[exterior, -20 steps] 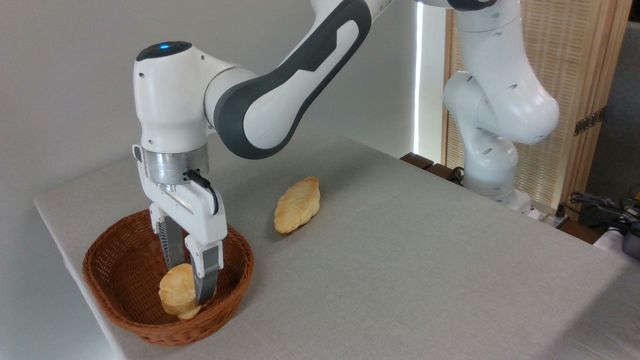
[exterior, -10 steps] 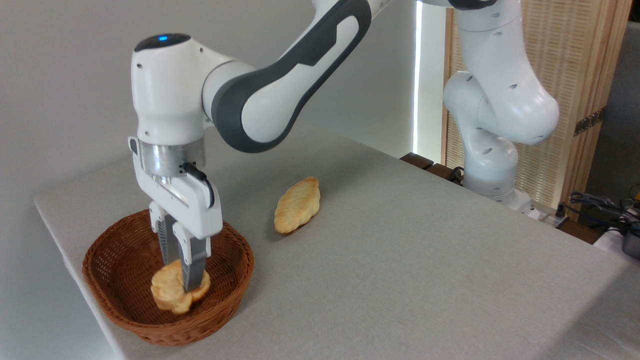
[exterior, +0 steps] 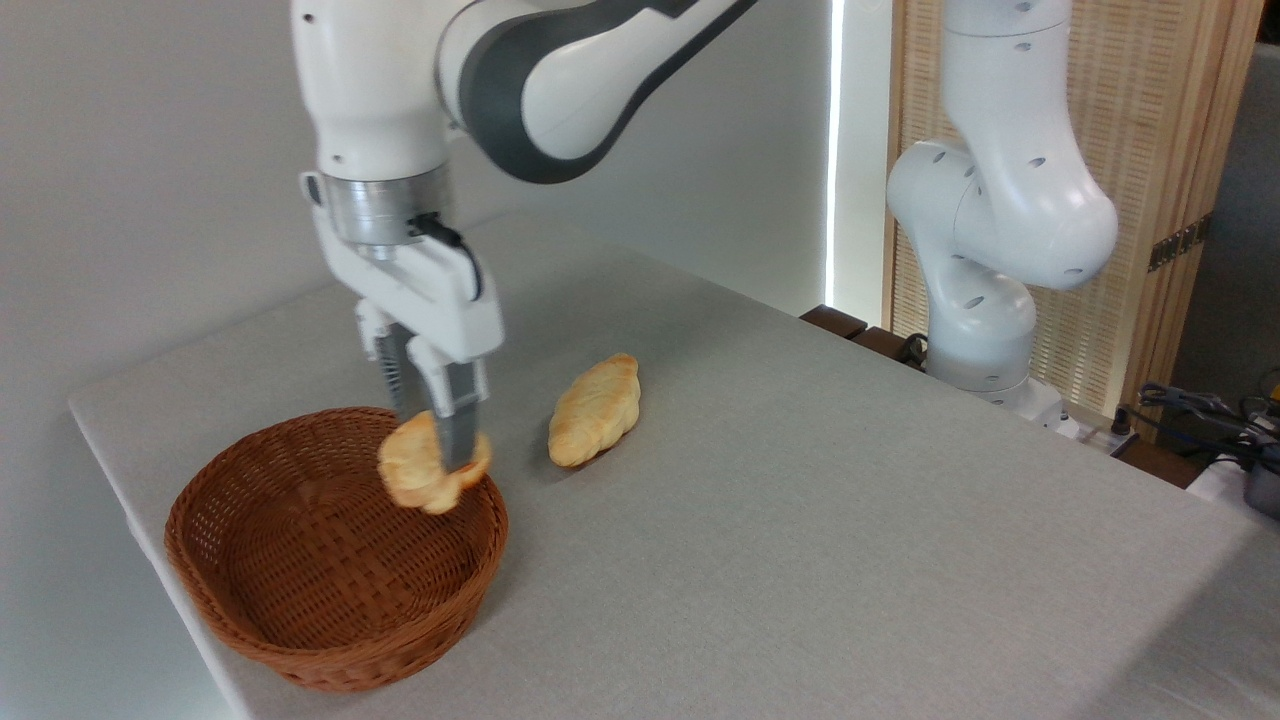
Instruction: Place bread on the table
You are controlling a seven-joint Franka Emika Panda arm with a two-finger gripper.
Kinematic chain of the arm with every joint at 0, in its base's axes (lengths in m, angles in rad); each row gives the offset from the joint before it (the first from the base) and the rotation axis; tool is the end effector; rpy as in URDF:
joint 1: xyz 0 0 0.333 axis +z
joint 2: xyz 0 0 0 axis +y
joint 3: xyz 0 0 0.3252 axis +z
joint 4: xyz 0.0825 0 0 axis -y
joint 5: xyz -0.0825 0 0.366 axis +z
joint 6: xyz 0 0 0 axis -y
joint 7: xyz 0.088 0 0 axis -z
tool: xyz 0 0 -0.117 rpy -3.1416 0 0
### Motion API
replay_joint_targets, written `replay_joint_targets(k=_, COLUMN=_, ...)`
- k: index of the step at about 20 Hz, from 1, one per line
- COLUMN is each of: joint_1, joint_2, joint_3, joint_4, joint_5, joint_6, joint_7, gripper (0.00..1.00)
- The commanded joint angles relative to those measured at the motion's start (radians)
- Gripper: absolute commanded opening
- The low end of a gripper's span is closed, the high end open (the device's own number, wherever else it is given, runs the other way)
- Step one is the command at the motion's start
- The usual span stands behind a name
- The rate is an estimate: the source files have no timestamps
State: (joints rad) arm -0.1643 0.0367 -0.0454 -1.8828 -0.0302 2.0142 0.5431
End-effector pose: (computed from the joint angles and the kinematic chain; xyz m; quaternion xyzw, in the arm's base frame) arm 0.5525 -0.1194 0.4993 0.9310 -0.3616 0.0491 0.0067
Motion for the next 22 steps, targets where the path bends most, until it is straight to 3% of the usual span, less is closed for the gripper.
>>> replay_joint_targets(k=1, joint_1=0.0, joint_2=-0.107, joint_3=0.006, joint_4=-0.145, joint_5=-0.013, joint_6=-0.011, joint_7=0.035, gripper=0.8)
replay_joint_targets(k=2, joint_1=0.0, joint_2=-0.121, joint_3=0.007, joint_4=-0.171, joint_5=-0.013, joint_6=-0.024, joint_7=0.043, gripper=1.0)
replay_joint_targets(k=6, joint_1=-0.001, joint_2=-0.13, joint_3=0.006, joint_4=-0.229, joint_5=-0.013, joint_6=-0.092, joint_7=0.122, gripper=1.0)
replay_joint_targets(k=13, joint_1=-0.017, joint_2=-0.113, joint_3=0.004, joint_4=-0.225, joint_5=-0.014, joint_6=-0.078, joint_7=0.127, gripper=1.0)
replay_joint_targets(k=22, joint_1=-0.009, joint_2=-0.127, joint_3=0.015, joint_4=-0.033, joint_5=-0.008, joint_6=-0.089, joint_7=0.041, gripper=1.0)
